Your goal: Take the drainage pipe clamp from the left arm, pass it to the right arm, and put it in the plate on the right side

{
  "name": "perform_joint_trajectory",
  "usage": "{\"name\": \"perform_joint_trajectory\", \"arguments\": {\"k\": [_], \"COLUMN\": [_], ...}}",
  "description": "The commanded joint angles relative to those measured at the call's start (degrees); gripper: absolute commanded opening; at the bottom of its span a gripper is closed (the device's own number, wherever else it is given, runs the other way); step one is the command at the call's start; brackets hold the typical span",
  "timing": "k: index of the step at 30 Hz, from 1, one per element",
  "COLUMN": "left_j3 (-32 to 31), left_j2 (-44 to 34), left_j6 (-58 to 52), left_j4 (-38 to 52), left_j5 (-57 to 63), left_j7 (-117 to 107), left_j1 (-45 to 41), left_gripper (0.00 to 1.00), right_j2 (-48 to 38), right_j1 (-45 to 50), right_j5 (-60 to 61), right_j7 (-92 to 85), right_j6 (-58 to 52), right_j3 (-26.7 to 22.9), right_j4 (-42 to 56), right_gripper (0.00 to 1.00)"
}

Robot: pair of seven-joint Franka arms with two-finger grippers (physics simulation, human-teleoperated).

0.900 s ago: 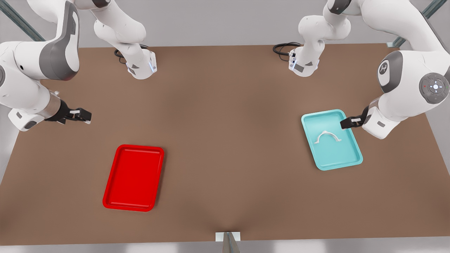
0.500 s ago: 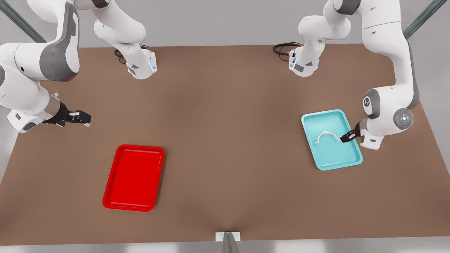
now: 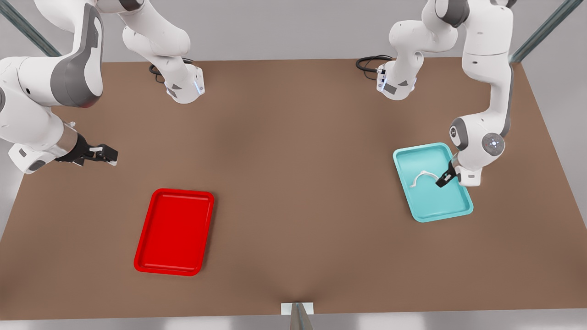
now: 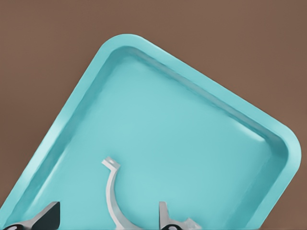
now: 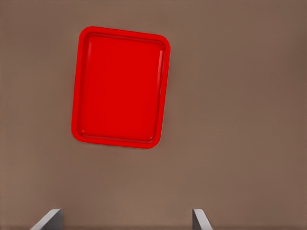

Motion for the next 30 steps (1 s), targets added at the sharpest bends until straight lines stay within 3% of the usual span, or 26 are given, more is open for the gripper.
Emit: {"name": "perform_joint_trajectory", "arguments": {"k": [1, 8, 12, 13, 20, 23, 30], "left_j3": [0.0, 0.0, 0.0, 0.0, 0.0, 0.0, -0.1], "left_j2": [0.4, 5.8, 6.8, 6.8, 7.5, 7.7, 9.3], "left_j6": [3.0, 7.7, 7.8, 7.8, 7.9, 8.0, 10.3], "left_j4": [-0.9, -1.7, -1.6, -1.6, -1.4, -1.2, -1.2], "left_j5": [0.1, 0.1, 0.0, 0.0, 0.1, 0.1, -0.9], "left_j7": [6.8, 7.3, 7.3, 7.3, 7.3, 7.3, 7.2], "left_j1": [0.0, 0.9, 0.8, 0.8, 1.0, 1.0, 1.0], "left_gripper": [1.0, 0.96, 0.66, 0.63, 0.55, 0.44, 0.41], "right_j2": [0.0, 0.0, 0.0, 0.0, 0.0, 0.0, 0.1], "right_j1": [-0.1, -0.1, -0.1, -0.1, -0.5, -0.5, -0.5], "right_j5": [0.0, 0.0, 0.0, 0.0, 0.0, 0.0, 0.0], "right_j7": [-0.7, -0.8, -0.8, -0.8, -0.8, -0.8, -0.8], "right_j6": [0.0, 0.0, 0.0, 0.0, -1.0, -1.0, -1.0], "right_j3": [0.0, 0.0, 0.0, 0.0, 0.1, 0.1, 0.1], "right_j4": [0.0, 0.0, 0.0, -0.1, -0.2, -0.1, 0.0], "right_gripper": [1.0, 1.0, 1.0, 1.0, 1.0, 1.0, 1.0]}}
